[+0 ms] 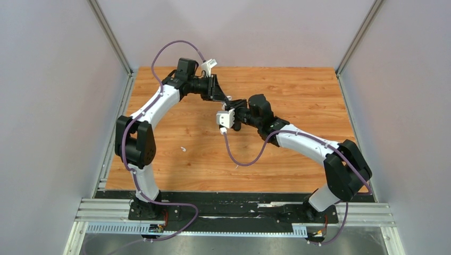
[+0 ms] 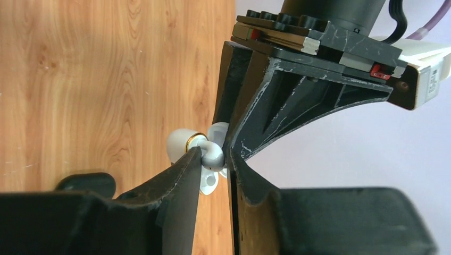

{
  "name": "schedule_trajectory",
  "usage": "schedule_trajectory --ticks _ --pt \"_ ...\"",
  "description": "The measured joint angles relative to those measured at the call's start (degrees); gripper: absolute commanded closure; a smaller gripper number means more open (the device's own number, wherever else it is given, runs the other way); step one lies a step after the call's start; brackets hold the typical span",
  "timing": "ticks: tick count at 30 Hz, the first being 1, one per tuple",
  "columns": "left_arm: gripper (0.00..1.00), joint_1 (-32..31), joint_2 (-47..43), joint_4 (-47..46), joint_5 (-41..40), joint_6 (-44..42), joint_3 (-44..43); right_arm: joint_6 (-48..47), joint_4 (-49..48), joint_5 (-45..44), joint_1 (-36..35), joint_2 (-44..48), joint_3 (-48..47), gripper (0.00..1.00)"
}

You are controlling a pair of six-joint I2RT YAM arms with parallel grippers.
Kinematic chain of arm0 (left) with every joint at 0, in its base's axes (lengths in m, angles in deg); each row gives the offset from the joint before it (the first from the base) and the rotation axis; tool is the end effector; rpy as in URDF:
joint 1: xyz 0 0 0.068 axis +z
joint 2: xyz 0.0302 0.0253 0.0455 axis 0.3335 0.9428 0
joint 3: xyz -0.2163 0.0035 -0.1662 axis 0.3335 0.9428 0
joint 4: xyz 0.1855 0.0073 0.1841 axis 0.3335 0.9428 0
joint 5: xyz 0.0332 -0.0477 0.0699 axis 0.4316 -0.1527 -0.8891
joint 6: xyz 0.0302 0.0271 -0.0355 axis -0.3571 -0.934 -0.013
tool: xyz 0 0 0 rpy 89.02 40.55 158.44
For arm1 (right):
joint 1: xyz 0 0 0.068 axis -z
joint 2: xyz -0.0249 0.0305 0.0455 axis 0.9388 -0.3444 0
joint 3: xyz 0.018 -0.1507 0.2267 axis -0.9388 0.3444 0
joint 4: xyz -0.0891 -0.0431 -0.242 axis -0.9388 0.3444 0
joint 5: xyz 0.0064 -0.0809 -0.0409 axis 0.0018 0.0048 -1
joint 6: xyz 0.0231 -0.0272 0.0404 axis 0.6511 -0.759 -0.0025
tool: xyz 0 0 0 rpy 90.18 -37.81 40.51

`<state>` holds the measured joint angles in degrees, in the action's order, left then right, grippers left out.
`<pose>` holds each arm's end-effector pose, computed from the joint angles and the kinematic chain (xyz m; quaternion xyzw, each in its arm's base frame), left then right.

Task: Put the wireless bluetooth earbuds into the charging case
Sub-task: Place the earbud in the charging case.

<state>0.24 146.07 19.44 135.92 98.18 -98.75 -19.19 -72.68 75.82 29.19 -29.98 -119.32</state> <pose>0.3929 -0.1651 0.3016 0.1555 0.8310 -0.4777 0.2390 0.2675 0.2420 0.2707 -0.7078 0.3817 -0.0542 0.5919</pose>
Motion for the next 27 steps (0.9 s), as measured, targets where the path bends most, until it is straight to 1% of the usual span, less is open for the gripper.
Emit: schedule_trajectory --ticks 3,10,18,23,27 --pt "1.0 0.0 0.0 -0.4 0.2 0.0 0.2 1.7 4.4 1.8 0.6 0.3 -1.9 0.68" --pt "1.0 -0.1 0.0 -0.9 0.6 0.1 0.3 5.4 10.4 2.9 0.7 0.5 -4.4 0.66" --pt "1.0 -0.1 0.0 -1.5 1.7 0.1 0.3 9.5 12.9 2.2 1.0 0.5 -8.5 0.64" --pt "1.0 -0.1 0.0 -1.9 2.4 0.3 0.3 11.9 14.8 1.6 1.2 0.5 -11.2 0.61" --pt "1.0 0.0 0.0 -2.5 3.6 0.3 0.3 15.9 21.6 2.8 2.3 0.5 -15.4 0.63"
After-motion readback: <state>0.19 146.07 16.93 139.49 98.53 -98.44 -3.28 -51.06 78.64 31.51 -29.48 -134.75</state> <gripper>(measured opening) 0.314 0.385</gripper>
